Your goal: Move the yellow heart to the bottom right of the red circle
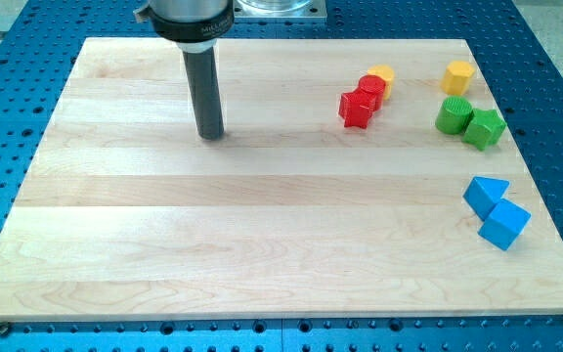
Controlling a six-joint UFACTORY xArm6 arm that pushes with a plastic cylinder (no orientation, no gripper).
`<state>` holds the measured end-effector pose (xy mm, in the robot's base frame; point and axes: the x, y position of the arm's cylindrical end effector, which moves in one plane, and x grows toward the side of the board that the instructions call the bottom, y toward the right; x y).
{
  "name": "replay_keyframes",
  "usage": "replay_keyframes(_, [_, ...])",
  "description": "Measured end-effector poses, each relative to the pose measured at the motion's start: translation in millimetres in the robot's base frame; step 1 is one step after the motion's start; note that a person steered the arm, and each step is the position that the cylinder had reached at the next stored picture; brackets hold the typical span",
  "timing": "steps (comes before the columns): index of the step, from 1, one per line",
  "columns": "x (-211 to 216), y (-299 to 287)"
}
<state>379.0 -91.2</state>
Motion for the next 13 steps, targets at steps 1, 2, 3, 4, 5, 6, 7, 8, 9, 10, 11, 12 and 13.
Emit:
replay_keyframes(1, [-50, 23])
replay_keyframes(2, [-81, 79])
replay_keyframes(3, [-118, 138])
replay_keyframes(4, [-141, 190])
replay_keyframes(5, [-145, 246])
replay_keyframes(6, [-146, 260])
replay_keyframes(7, [-130, 262])
replay_keyframes(8, [-118, 264])
replay_keyframes(9, [-115, 263])
replay_keyframes(10, [-139, 259])
replay_keyframes(11, [-158, 241])
replay_keyframes(12, [-137, 226])
replay_keyframes(13, [-99, 226])
